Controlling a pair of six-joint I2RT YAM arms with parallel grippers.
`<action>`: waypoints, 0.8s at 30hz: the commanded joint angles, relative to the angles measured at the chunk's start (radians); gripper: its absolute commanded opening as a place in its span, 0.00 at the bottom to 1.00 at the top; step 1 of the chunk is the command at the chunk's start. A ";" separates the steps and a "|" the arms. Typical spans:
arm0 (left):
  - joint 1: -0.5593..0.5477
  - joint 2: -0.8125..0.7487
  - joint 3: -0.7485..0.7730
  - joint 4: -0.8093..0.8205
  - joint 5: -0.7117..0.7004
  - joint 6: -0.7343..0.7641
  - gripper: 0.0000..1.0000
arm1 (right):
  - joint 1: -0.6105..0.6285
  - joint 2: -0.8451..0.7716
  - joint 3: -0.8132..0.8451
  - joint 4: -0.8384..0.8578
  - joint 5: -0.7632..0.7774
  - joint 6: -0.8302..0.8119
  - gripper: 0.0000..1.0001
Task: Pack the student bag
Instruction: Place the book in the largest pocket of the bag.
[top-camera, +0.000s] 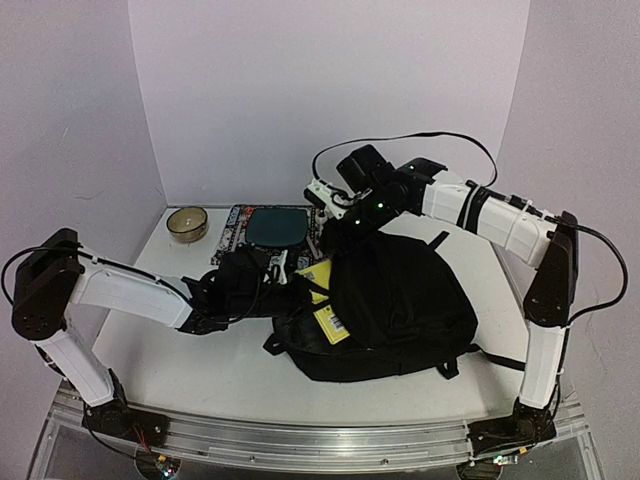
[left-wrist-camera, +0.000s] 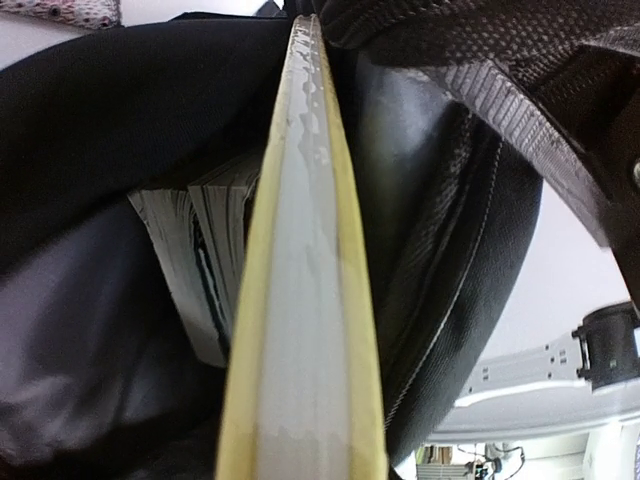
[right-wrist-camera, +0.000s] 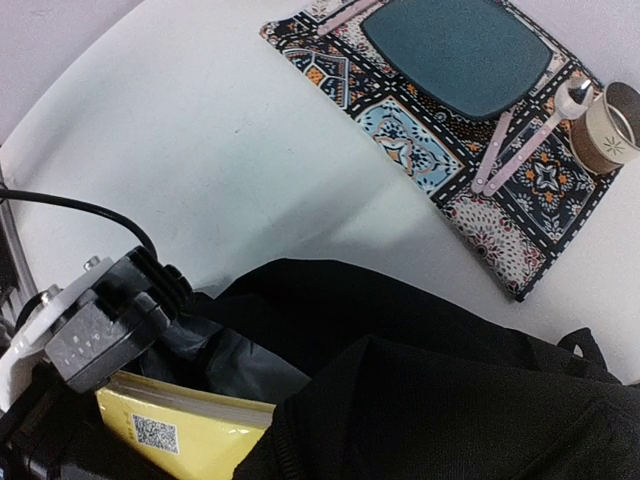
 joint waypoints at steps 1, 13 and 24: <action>-0.017 -0.181 -0.090 0.019 0.039 0.097 0.00 | 0.069 -0.074 0.017 0.121 -0.147 -0.013 0.00; -0.014 -0.483 -0.086 -0.443 -0.138 0.196 0.00 | 0.069 -0.055 0.028 0.122 -0.119 -0.029 0.00; -0.013 -0.537 -0.151 -0.340 -0.076 0.119 0.00 | 0.068 -0.052 0.028 0.140 -0.135 0.019 0.00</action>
